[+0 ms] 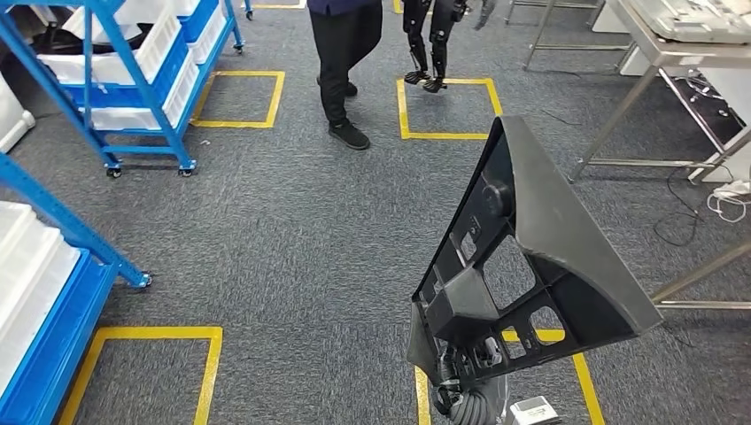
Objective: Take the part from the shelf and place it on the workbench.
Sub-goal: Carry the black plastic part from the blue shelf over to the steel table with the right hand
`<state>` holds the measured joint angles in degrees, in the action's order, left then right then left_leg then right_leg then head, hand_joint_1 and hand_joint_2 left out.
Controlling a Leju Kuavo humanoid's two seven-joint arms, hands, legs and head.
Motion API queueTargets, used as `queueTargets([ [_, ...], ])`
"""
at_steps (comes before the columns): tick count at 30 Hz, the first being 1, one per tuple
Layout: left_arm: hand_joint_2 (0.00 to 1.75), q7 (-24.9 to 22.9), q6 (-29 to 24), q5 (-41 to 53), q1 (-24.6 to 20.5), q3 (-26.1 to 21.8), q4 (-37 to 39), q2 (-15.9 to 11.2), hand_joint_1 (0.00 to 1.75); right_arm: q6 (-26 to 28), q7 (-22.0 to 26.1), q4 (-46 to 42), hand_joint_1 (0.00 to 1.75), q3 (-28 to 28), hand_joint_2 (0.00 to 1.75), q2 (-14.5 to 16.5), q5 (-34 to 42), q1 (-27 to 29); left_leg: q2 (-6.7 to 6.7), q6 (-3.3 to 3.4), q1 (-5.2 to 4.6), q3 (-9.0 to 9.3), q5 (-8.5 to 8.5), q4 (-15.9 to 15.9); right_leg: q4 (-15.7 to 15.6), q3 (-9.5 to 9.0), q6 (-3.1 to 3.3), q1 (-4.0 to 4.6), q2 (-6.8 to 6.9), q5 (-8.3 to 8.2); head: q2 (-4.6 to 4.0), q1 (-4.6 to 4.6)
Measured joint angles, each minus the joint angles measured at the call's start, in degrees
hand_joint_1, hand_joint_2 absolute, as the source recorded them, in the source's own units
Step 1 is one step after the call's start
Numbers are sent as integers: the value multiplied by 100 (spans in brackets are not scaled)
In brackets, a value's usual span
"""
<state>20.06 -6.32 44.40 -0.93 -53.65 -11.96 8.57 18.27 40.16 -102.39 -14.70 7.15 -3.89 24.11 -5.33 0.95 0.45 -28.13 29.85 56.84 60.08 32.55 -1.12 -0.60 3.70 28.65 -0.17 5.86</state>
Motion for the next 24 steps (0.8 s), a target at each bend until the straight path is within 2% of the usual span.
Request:
queueTargets([
  [1, 0, 15, -9, 37, -7, -1, 0, -3, 0, -4, 1, 21, 175, 0, 175, 1, 47, -9, -50, -26, -14, 8, 12, 5, -115, -43, 31, 31, 50, -5, 0, 0],
  [3, 0, 59, -40, 111, -35, -1, 0, -9, 0, -6, 3, 56, 175, 0, 175, 1, 113, -16, -150, -82, -19, 22, 28, 6, -136, -21, 95, 56, -51, -16, 0, -2],
  [4, 0, 80, -53, 142, -47, -1, 0, -10, 0, -3, 4, 67, 175, -1, 175, 1, 128, -16, -114, -111, -6, 19, 68, 33, -155, -21, 128, 52, -110, -31, 0, -1],
  [6, 0, 105, -65, 196, -52, -1, 0, -14, 0, 10, 5, 79, 175, -14, 175, 0, 136, -23, 152, -156, 20, -113, 314, 357, -198, -26, 204, 22, -224, -70, 0, -4],
  [7, 0, 106, -64, 216, -46, -1, 1, -15, 0, 23, 5, 82, 175, -23, 175, 0, 127, -27, 325, -164, 30, -268, 511, 703, -204, -22, 227, 19, -281, -80, 0, -4],
  [8, 0, 103, -63, 236, -39, -1, 1, -15, 0, 37, 4, 86, 175, -32, 175, -1, 117, -31, 426, -167, 30, -462, 701, 1117, -201, -17, 244, 20, -347, -85, 0, -4],
  [9, 0, 97, -61, 252, -31, -1, 1, -15, 0, 50, 4, 89, 175, -36, 175, -1, 107, -34, 470, -170, 30, -643, 827, 1491, -194, -13, 250, 24, -421, -87, 0, -3],
  [10, 0, 92, -61, 263, -24, -1, 1, -16, 0, 60, 4, 92, 175, -38, 175, -1, 98, -34, 484, -171, 31, -759, 846, 1709, -183, -12, 252, 27, -500, -87, 0, -3],
  [11, 0, 89, -61, 271, -20, -1, 0, -17, 0, 66, 4, 95, 175, -38, 175, -1, 92, -35, 491, -170, 33, -777, 745, 1704, -168, -11, 252, 25, -584, -86, 0, -3],
  [12, 0, 87, -61, 274, -18, -1, 0, -20, 0, 68, 4, 96, 175, -39, 175, -1, 88, -36, 516, -167, 41, -688, 540, 1462, -147, -12, 244, 20, -670, -80, 0, -3],
  [13, 0, 86, -61, 275, -16, -1, 0, -23, 0, 70, 4, 98, 175, -40, 175, -1, 85, -37, 588, -166, 57, -538, 305, 1085, -121, -10, 229, 11, -751, -70, 0, -3],
  [14, 0, 85, -60, 275, -15, -1, 1, -25, 0, 70, 4, 99, 175, -42, 175, -1, 82, -39, 733, -167, 73, -391, 134, 714, -80, 7, 203, 13, -829, -55, 0, -3],
  [15, 0, 85, -60, 275, -15, 0, 1, -26, 0, 69, 3, 100, 175, -44, 175, -2, 79, -44, 868, -158, 91, -283, 38, 437, -37, 38, 171, 12, -901, -45, 0, -2],
  [16, 0, 85, -58, 275, -18, 1, 2, -25, 0, 71, 3, 101, 175, -47, 175, -2, 77, -47, 970, -146, 96, -238, 19, 298, -6, 76, 135, 12, -963, -46, 0, -2],
  [17, 0, 82, -57, 275, -25, 1, 2, -25, 0, 74, 3, 102, 175, -49, 175, -3, 75, -50, 1010, -120, 87, -229, 40, 265, 10, 116, 93, 8, -1029, -59, 0, -2],
  [18, 0, 78, -56, 279, -33, 1, 2, -25, 0, 81, 3, 102, 175, -51, 175, -3, 77, -51, 954, -79, 80, -230, 33, 252, 4, 148, 54, -6, -1098, -83, 0, -2],
  [19, 0, 69, -55, 285, -40, 1, 2, -23, 0, 92, 4, 101, 175, -51, 175, -4, 85, -48, 880, -37, 74, -227, 11, 235, 15, 171, 21, -13, -1082, -84, 0, -3],
  [20, 0, 60, -55, 295, -41, 1, 2, -23, 0, 104, 5, 101, 175, -50, 175, -6, 100, -46, 804, 10, 74, -223, -12, 214, 81, 212, -7, -12, -977, -35, 0, -1],
  [21, 0, 54, -54, 309, -34, 1, 2, -22, 0, 117, 5, 100, 175, -50, 175, -10, 123, -45, 722, 49, 76, -226, -34, 191, 251, 292, -28, -4, -819, 82, 0, 0],
  [22, 0, 49, -51, 322, -24, 1, 2, -21, 0, 126, 5, 99, 175, -49, 175, -14, 146, -45, 641, 74, 68, -231, -45, 179, 530, 415, -44, -1, -628, 258, 0, 1],
  [23, 0, 48, -49, 334, -10, 1, 2, -22, 0, 132, 4, 99, 175, -46, 175, -17, 166, -45, 561, 87, 53, -239, -48, 175, 891, 579, -61, 0, -499, 456, 0, 2],
  [24, 0, 46, -45, 346, 1, 1, 2, -23, 0, 132, 4, 99, 175, -43, 175, -20, 178, -42, 472, 94, 36, -246, -46, 176, 1242, 736, -74, -7, -443, 612, 0, 0],
])
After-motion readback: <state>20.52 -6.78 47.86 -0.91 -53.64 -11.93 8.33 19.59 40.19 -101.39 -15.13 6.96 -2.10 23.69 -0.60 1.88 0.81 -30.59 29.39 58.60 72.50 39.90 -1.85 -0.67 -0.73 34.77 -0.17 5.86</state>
